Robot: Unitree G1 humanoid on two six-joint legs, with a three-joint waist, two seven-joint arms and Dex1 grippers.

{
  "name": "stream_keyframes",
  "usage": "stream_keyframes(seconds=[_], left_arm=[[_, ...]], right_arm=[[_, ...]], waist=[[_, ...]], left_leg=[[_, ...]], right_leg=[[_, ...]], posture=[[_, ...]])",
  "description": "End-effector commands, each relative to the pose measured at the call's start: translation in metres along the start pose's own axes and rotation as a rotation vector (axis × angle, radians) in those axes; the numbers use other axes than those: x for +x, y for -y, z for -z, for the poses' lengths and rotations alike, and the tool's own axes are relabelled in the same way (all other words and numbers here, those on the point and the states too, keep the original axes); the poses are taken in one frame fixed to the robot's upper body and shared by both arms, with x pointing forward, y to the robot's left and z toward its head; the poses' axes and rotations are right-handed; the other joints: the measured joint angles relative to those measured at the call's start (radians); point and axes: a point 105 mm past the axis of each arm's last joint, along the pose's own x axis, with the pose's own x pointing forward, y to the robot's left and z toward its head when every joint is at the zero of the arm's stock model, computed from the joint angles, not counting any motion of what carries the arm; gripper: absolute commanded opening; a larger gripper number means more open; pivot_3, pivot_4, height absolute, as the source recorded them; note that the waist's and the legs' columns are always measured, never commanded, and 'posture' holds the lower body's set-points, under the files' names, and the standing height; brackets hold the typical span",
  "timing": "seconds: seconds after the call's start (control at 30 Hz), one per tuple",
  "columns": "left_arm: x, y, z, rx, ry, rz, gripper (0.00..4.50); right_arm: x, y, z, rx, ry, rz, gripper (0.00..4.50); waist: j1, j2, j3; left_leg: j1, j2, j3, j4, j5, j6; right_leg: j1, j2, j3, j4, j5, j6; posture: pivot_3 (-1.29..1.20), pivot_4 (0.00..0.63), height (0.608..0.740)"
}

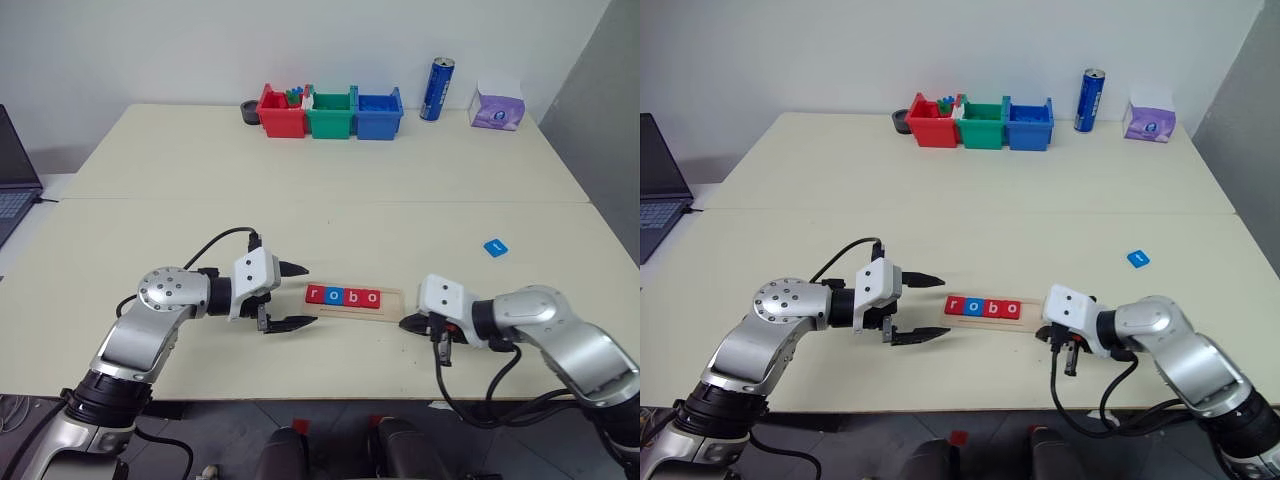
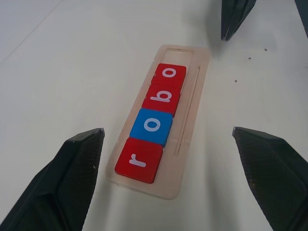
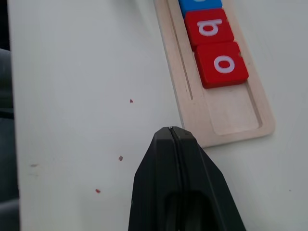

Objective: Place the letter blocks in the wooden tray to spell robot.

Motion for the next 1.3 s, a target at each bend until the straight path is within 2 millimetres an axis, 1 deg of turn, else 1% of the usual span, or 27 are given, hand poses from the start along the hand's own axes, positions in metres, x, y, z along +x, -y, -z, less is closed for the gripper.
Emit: stream_keyframes(seconds=[0.03,0.07,0.1,0.17,0.27,0.33,0.4,0.47,0.53,0.7,0.83,0.97,1.03,1.2,1.3], left_arm=[[0.000,-0.005,-0.014,0.027,0.038,-0.023,4.50],[0.002,-0.005,-0.016,0.017,0.052,-0.026,4.50],[0.003,-0.005,-0.019,0.001,0.069,-0.027,4.50],[0.005,-0.005,-0.024,-0.016,0.094,-0.033,4.50],[0.010,-0.008,-0.032,-0.028,0.121,-0.056,4.50],[0.016,-0.012,-0.039,-0.034,0.139,-0.083,4.50],[0.021,-0.013,-0.046,-0.038,0.160,-0.088,4.50],[0.027,-0.012,-0.053,-0.035,0.176,-0.082,4.50],[0.032,-0.010,-0.056,-0.025,0.180,-0.069,4.50],[0.037,-0.008,-0.060,-0.010,0.179,-0.046,4.50],[0.038,-0.008,-0.059,-0.004,0.178,-0.037,4.50],[0.039,-0.007,-0.060,0.001,0.181,-0.034,4.50],[0.039,-0.007,-0.060,0.003,0.183,-0.031,4.50],[0.038,-0.007,-0.060,0.008,0.182,-0.031,4.50],[0.037,-0.008,-0.060,0.011,0.180,-0.032,4.50]], right_arm=[[-0.025,0.035,0.001,0.018,0.017,0.171,1.23],[-0.035,0.049,0.007,0.045,0.010,0.246,1.68],[-0.044,0.063,0.013,0.075,0.008,0.320,1.94],[-0.059,0.083,0.024,0.126,0.006,0.433,2.66],[-0.078,0.110,0.039,0.184,0.008,0.607,3.66],[-0.087,0.123,0.046,0.213,0.013,0.676,4.41],[-0.092,0.131,0.051,0.253,0.024,0.720,4.46],[-0.093,0.139,0.058,0.275,0.026,0.740,4.46],[-0.091,0.144,0.063,0.300,0.033,0.734,4.46],[-0.077,0.153,0.075,0.393,0.039,0.676,4.46],[-0.074,0.167,0.086,0.457,0.022,0.695,4.46],[-0.068,0.174,0.099,0.474,-0.034,0.682,4.46],[-0.068,0.179,0.107,0.522,-0.049,0.695,4.46],[-0.064,0.175,0.117,0.632,-0.071,0.636,4.46],[-0.065,0.172,0.124,0.692,-0.092,0.621,3.85]], waist=[[0.000,0.000,0.000],[0.000,0.000,0.000],[0.000,0.000,0.000],[0.000,0.000,0.000],[0.000,0.000,0.000],[0.000,0.000,0.000],[0.000,0.000,0.000],[-0.002,0.000,0.000],[-0.002,0.000,0.000],[-0.004,0.000,0.000],[-0.003,0.000,0.000],[-0.002,0.000,0.000],[-0.002,0.000,0.000],[-0.002,0.000,0.000],[-0.002,0.001,0.000]], left_leg=[[0.000,0.000,0.000,0.000,0.000,0.000],[0.000,0.000,0.000,0.000,0.000,0.000],[0.000,0.000,0.000,0.000,0.000,0.000],[0.000,0.000,0.001,0.000,0.000,0.000],[0.000,0.000,0.001,0.000,0.000,0.000],[0.000,0.000,0.001,0.000,0.000,0.000],[0.000,0.000,0.001,0.000,0.000,0.000],[0.000,0.000,0.001,0.000,0.000,0.000],[0.000,0.000,0.001,0.000,0.000,0.000],[0.000,0.000,0.002,0.000,0.000,0.000],[0.000,0.000,0.002,0.000,0.000,0.000],[0.000,0.000,0.003,0.000,0.000,0.000],[0.000,0.000,0.003,0.000,0.000,0.000],[0.000,0.000,0.003,0.000,0.000,-0.001],[0.000,0.000,0.003,0.000,0.000,-0.001]], right_leg=[[0.000,0.000,0.000,0.000,0.000,0.000],[0.000,0.000,0.000,0.000,0.000,0.000],[0.000,0.000,0.000,0.000,0.000,0.000],[0.000,0.000,0.001,0.000,0.000,0.000],[0.000,-0.001,0.001,0.000,0.000,0.000],[0.000,-0.001,0.001,0.000,0.000,0.000],[0.000,-0.001,0.001,0.000,0.000,0.000],[0.000,-0.001,0.001,0.000,0.000,0.000],[0.000,0.000,0.001,0.000,0.000,0.000],[0.000,0.000,0.002,0.000,0.000,0.000],[0.000,-0.001,0.002,0.000,0.000,0.000],[0.000,-0.001,0.002,0.000,0.000,0.000],[0.000,-0.001,0.002,0.000,0.000,0.000],[0.000,-0.001,0.002,0.000,0.000,0.000],[0.000,-0.002,0.002,0.000,0.000,0.000]], posture=[[0.00,0.150,0.740],[0.00,0.150,0.740],[0.00,0.150,0.740],[0.00,0.150,0.740],[0.00,0.150,0.740],[0.00,0.150,0.740],[0.00,0.150,0.740],[0.00,0.150,0.740],[0.00,0.150,0.740],[0.00,0.150,0.740],[0.00,0.150,0.740],[0.00,0.150,0.740],[0.00,0.150,0.740],[0.00,0.150,0.740],[0.00,0.150,0.740]])
